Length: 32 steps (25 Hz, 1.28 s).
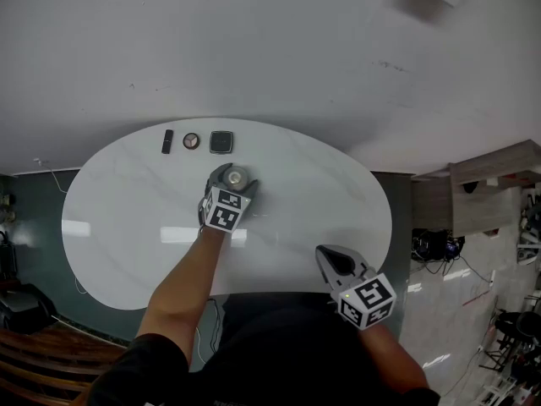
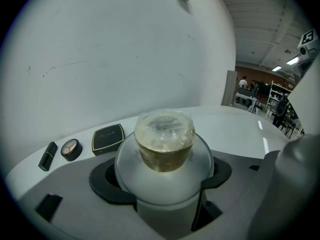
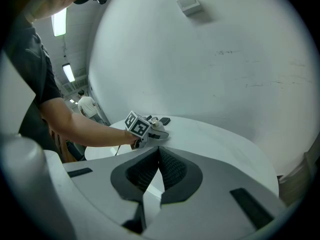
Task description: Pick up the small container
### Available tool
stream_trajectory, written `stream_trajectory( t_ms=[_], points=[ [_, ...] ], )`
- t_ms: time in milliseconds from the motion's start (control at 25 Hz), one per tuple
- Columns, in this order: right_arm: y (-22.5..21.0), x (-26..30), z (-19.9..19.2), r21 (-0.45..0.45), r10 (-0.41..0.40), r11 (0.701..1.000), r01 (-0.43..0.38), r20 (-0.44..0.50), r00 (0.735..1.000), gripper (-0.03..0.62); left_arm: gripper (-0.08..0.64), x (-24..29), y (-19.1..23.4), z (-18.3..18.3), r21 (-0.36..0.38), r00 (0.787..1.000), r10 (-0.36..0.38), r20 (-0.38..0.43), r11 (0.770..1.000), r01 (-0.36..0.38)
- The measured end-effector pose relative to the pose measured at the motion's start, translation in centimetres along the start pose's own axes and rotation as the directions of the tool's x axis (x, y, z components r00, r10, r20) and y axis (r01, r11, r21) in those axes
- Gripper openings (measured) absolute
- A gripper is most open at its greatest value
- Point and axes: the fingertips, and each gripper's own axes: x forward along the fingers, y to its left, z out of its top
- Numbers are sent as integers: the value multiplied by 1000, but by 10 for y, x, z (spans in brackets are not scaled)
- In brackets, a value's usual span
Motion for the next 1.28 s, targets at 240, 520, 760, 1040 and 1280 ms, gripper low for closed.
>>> stream_trajectory(
  t_ms=[240, 520, 760, 1040, 1280],
  points=[
    [1, -5, -2, -6, 3, 1000, -3, 2, 1000, -5, 344, -1, 0, 0, 12, 1000, -9, -21, 1000, 10],
    [2, -9, 1, -17, 13, 1000, -12, 22, 1000, -4, 344, -15, -7, -9, -20, 999, -14, -50, 1000, 13],
    [12, -5, 5, -33, 49, 998, -48, 43, 998, -4, 344, -42, -15, -9, -9, 999, -22, -46, 1000, 22],
    [29, 2, 16, -76, 105, 992, -100, 64, 992, -4, 344, -88, -11, 8, 7, 1000, 17, 4, 1000, -17],
    [48, 15, 35, -115, 156, 983, -145, 90, 984, -4, 344, -133, -13, 15, -11, 999, 20, 28, 1000, -20]
  ],
)
